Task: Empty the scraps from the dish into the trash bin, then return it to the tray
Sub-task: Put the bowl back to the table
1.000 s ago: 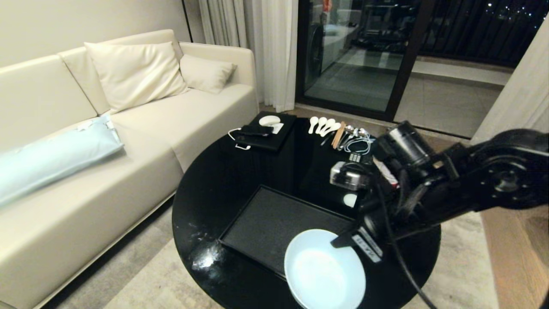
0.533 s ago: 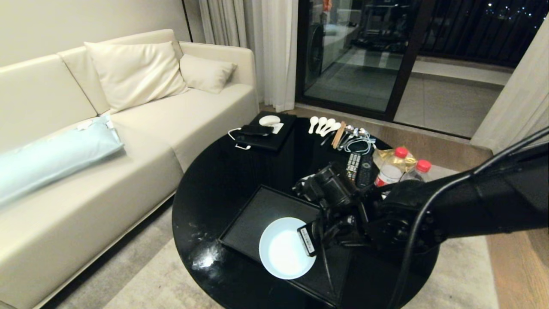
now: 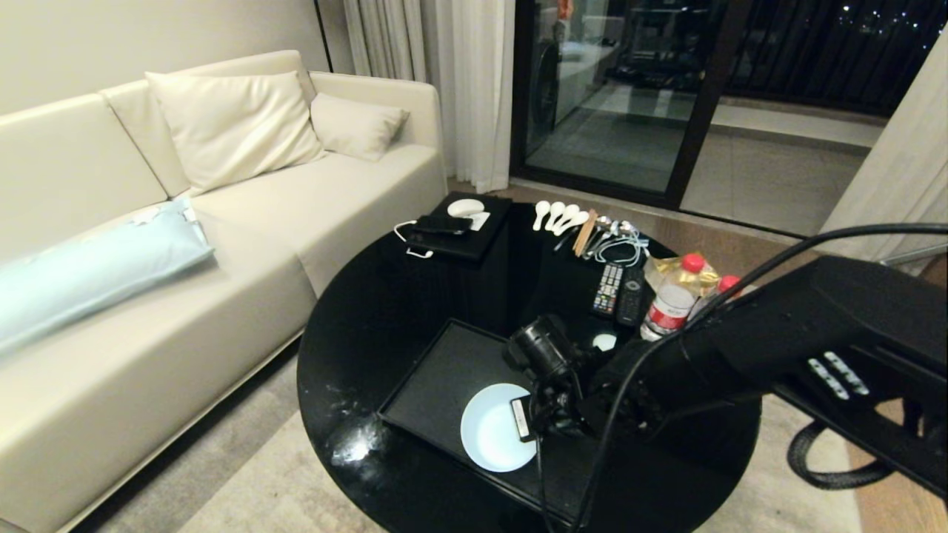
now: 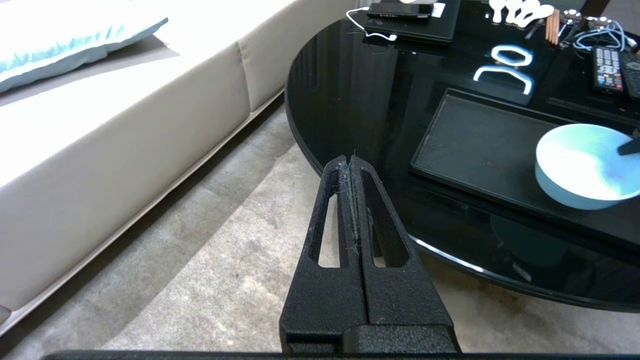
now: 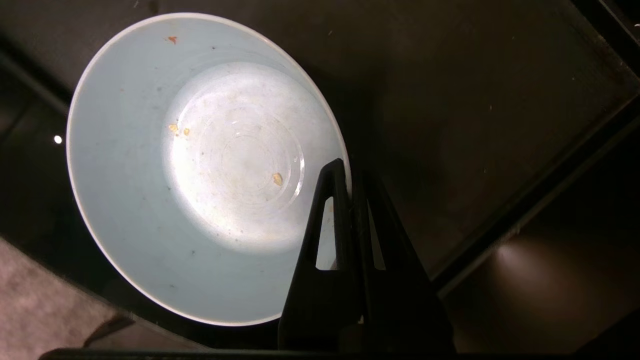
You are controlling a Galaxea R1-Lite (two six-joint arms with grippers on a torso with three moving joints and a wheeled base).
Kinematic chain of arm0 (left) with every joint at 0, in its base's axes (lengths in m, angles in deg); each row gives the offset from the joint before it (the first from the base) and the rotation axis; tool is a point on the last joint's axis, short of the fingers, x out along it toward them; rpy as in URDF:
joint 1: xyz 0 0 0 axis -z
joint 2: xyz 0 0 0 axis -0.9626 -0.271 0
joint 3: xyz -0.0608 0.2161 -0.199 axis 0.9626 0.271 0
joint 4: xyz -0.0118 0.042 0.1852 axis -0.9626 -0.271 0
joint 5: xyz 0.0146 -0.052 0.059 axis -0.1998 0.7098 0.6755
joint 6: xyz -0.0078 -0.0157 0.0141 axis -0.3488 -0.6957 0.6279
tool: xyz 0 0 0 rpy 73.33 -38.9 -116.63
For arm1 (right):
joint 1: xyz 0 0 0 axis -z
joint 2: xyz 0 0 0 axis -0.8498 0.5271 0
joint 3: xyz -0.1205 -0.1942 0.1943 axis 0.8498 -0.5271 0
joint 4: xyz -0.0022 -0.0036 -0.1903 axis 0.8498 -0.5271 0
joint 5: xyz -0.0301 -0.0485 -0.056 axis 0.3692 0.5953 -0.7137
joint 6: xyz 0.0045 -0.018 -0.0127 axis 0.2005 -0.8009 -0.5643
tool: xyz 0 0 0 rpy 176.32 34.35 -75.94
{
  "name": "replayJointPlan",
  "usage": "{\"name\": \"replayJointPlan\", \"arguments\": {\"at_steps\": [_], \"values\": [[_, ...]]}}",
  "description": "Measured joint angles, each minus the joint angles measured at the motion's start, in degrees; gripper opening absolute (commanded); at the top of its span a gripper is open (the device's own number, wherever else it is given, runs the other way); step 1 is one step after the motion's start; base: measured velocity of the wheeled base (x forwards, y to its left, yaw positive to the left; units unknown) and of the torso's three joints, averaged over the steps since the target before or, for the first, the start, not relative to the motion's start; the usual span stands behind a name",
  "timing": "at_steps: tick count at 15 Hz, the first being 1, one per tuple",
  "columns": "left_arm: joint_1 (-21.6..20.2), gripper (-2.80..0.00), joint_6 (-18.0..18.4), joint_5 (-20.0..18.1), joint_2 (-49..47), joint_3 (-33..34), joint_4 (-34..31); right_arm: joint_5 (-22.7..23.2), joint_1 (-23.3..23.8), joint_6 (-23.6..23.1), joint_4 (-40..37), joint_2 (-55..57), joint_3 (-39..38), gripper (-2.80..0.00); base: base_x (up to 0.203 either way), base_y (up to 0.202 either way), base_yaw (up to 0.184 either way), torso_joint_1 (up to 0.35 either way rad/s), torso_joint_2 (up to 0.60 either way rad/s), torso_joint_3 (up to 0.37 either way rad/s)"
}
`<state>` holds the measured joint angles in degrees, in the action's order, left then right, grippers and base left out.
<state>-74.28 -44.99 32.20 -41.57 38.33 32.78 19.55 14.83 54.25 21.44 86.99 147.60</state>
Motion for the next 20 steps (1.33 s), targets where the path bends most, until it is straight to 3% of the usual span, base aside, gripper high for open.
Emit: {"name": "replayJointPlan", "arguments": {"at_steps": [8, 9, 20], "values": [[0.00, -2.80, -0.02, 0.02, 0.00, 0.00, 0.00, 0.47, 4.75, 1.94, -3.91, 5.56, 8.13, -2.80, 0.000, 0.000, 0.000, 0.000, 0.00, 0.000], [0.00, -2.80, 0.01, 0.02, 0.00, 0.00, 0.00, 0.45, 5.07, 2.64, -4.93, 5.92, 8.97, 0.00, 0.000, 0.000, 0.000, 0.000, 0.00, 0.000], [0.00, -2.80, 0.02, -0.01, 0.00, 0.00, 0.00, -0.01, 7.40, 5.21, -5.86, 3.66, 10.64, 0.00, 0.000, 0.000, 0.000, 0.000, 0.00, 0.000]]}}
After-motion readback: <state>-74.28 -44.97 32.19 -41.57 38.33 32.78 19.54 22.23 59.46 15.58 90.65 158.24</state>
